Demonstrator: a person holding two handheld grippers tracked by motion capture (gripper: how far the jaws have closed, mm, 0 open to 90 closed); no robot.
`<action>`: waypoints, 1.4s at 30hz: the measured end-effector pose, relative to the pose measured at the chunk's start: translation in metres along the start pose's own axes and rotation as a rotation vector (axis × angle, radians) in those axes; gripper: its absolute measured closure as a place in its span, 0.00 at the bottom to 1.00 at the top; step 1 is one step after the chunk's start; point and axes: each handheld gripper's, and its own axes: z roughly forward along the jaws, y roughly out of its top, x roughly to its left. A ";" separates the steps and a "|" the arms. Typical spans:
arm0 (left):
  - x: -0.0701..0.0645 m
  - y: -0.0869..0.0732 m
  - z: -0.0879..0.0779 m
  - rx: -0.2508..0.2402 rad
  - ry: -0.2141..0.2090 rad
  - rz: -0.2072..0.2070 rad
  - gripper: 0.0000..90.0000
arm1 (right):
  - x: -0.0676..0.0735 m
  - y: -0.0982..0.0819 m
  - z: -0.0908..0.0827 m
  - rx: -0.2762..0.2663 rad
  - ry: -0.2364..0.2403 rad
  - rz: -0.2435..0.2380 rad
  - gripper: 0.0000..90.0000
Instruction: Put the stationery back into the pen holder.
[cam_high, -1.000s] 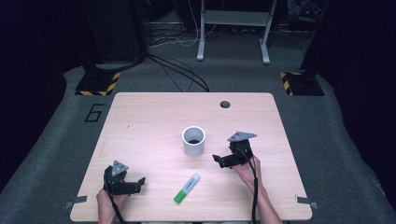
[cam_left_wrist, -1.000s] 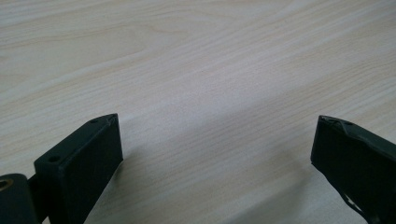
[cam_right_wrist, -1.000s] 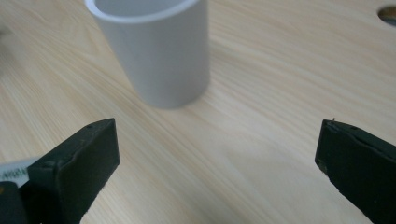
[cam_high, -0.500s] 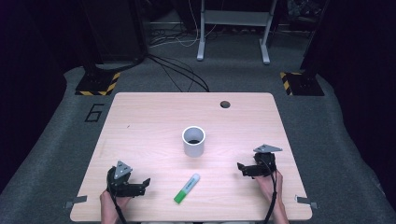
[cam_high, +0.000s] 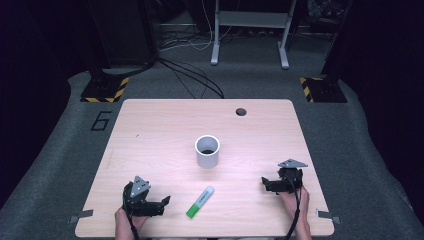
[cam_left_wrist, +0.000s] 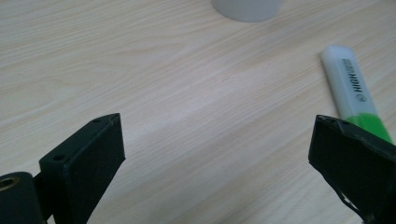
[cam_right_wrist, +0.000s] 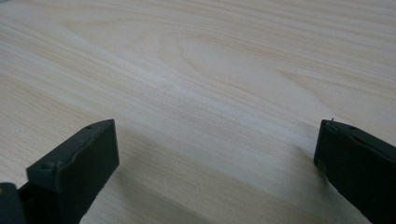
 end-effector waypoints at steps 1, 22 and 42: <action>-0.004 0.002 -0.002 0.008 -0.010 0.015 0.05 | 0.000 0.000 0.001 0.002 -0.003 -0.018 0.00; -0.057 0.000 0.011 -0.003 -0.141 0.066 0.09 | 0.003 -0.001 0.002 0.000 -0.024 -0.025 0.00; -0.085 -0.003 0.038 0.074 -0.194 0.113 0.33 | 0.003 -0.001 0.002 -0.001 -0.025 -0.029 0.00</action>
